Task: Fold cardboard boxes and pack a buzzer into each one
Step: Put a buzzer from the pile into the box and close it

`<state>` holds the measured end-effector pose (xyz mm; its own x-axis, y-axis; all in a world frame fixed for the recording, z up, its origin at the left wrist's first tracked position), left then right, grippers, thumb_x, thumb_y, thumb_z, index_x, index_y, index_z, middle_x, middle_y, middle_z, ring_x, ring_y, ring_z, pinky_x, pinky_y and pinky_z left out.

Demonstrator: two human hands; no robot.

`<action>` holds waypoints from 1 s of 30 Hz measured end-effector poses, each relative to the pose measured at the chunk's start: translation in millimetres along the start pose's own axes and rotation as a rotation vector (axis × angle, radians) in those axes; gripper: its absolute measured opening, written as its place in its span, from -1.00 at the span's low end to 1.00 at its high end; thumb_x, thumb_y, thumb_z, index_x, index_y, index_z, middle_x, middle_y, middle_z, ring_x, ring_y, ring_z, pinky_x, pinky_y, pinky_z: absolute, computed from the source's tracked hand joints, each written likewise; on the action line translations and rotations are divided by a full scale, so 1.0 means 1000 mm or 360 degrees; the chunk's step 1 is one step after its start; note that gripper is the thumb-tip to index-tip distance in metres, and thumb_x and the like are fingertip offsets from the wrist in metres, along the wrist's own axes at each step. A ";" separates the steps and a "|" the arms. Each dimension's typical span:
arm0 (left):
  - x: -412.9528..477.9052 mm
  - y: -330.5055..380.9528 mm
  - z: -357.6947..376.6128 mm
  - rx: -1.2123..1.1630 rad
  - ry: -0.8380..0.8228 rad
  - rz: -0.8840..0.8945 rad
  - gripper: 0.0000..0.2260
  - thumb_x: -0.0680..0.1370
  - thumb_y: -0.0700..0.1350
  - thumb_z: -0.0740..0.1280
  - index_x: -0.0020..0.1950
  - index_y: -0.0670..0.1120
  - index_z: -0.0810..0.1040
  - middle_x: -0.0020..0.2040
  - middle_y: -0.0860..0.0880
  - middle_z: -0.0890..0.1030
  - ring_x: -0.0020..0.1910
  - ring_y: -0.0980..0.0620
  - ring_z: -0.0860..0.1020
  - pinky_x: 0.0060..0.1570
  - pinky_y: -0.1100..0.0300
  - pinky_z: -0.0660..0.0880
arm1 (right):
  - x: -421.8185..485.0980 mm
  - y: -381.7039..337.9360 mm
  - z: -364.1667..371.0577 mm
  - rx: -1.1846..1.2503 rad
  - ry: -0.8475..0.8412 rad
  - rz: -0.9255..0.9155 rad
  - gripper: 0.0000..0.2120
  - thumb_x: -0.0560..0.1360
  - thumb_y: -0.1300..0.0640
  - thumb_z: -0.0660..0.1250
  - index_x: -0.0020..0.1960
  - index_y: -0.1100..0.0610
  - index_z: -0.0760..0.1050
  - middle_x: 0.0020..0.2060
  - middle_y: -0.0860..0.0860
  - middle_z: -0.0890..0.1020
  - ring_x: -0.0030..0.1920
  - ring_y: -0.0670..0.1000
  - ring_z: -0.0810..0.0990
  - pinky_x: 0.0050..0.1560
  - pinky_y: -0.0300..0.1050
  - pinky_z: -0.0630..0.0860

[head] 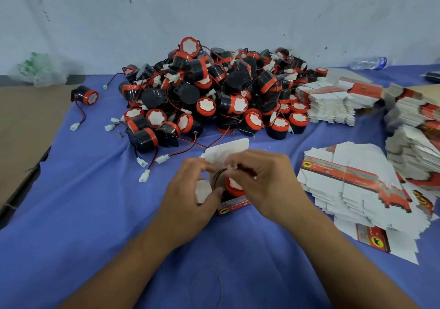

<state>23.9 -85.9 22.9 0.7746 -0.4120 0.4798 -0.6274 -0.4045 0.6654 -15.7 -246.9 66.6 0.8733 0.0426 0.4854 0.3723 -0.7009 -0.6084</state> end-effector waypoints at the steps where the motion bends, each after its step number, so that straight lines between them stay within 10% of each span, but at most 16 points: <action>1: -0.001 -0.001 0.000 -0.0027 0.0026 -0.0045 -0.69 0.45 -0.03 0.42 0.16 0.00 0.49 0.11 0.13 0.49 0.02 0.18 0.50 0.00 0.43 0.36 | -0.001 0.001 0.004 -0.0067 -0.0083 -0.0053 -0.83 0.51 0.33 0.39 -0.07 0.10 0.68 -0.23 -0.04 0.67 -0.25 -0.05 0.59 -0.20 -0.09 0.51; 9: -0.007 -0.014 -0.003 -0.0531 0.0046 -0.0413 -0.41 0.28 0.24 0.52 0.20 0.27 0.32 -0.13 0.01 0.63 -0.16 0.01 0.63 -0.14 0.21 0.49 | -0.008 0.011 0.010 -0.0279 -0.0365 -0.0282 -0.78 0.57 0.27 0.36 0.17 0.12 0.68 0.10 0.03 0.61 0.02 0.04 0.59 -0.04 -0.18 0.53; 18: -0.008 -0.014 0.000 -0.0610 -0.0010 -0.0366 -0.41 0.29 0.11 0.53 0.20 0.25 0.29 0.04 0.03 0.63 0.02 -0.01 0.64 0.02 0.06 0.58 | -0.010 0.011 0.022 -0.0075 -0.0153 -0.0258 -0.88 0.54 0.26 0.39 0.00 0.14 0.69 -0.10 -0.04 0.71 -0.08 -0.05 0.61 -0.02 -0.22 0.51; 25: -0.008 -0.013 0.001 -0.0600 -0.0012 -0.0309 -0.42 0.36 -0.12 0.50 0.21 0.21 0.27 -0.03 0.06 0.62 -0.06 -0.08 0.65 -0.02 0.09 0.60 | -0.009 0.013 0.026 -0.0131 -0.0342 -0.0369 -0.84 0.52 0.35 0.33 -0.05 0.21 0.69 0.07 -0.01 0.68 0.09 0.02 0.62 0.38 -0.02 0.36; 30: -0.011 -0.007 0.002 -0.0522 0.0016 -0.0227 -0.41 0.35 -0.14 0.48 0.27 0.09 0.27 0.02 0.22 0.53 0.00 -0.12 0.61 -0.01 -0.12 0.59 | -0.008 0.016 0.029 -0.0266 -0.0355 -0.0352 -0.79 0.47 0.29 0.27 -0.18 0.17 0.68 0.03 -0.01 0.61 0.07 0.11 0.46 0.19 0.06 0.34</action>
<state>20.2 -79.9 12.0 0.8544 -0.3616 0.3731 -0.4548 -0.1732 0.8736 -8.1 -237.6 34.7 0.8312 0.3478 0.4338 0.5197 -0.7634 -0.3836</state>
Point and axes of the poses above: each hand's wrist, its own x-axis towards the middle knuckle, its own z-axis out of the palm, y = z × x, the point moved 3 cm from there along x, towards the middle knuckle
